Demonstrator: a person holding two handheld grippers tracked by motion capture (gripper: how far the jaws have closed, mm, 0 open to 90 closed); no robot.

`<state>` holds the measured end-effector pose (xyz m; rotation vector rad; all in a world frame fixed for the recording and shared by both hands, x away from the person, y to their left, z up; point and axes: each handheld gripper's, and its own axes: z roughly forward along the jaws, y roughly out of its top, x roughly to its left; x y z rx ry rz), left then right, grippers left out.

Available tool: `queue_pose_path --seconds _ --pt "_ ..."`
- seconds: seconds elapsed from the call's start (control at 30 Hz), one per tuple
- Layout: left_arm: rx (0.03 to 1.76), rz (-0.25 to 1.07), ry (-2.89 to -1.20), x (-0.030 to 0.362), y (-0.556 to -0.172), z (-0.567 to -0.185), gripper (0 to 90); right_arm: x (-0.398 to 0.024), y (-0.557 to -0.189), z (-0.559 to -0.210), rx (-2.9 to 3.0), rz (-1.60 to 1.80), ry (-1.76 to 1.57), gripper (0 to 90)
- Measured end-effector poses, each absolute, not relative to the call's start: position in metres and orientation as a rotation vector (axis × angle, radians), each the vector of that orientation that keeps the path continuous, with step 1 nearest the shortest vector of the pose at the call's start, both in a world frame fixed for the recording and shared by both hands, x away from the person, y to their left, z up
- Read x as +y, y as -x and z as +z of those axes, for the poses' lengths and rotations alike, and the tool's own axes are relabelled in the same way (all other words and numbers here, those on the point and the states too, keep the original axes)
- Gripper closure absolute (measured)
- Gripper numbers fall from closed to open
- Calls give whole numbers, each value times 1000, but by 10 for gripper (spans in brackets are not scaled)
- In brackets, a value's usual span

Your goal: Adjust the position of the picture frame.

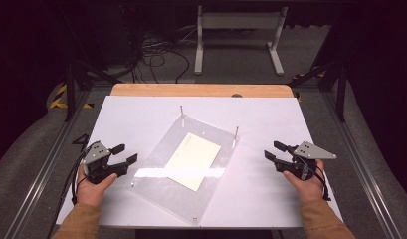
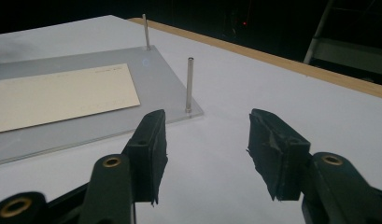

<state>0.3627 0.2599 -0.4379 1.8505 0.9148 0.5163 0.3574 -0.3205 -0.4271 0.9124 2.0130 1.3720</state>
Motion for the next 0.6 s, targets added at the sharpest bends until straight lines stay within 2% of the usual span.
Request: queue_pose_path --seconds 0.43,0.6 --pt "947 525 -1863 262 -364 -439 350 -322 -355 -424 2014 1393 -914 467" --pt "996 508 -1933 261 -366 -443 460 -320 -355 -422 2019 1394 -909 467"
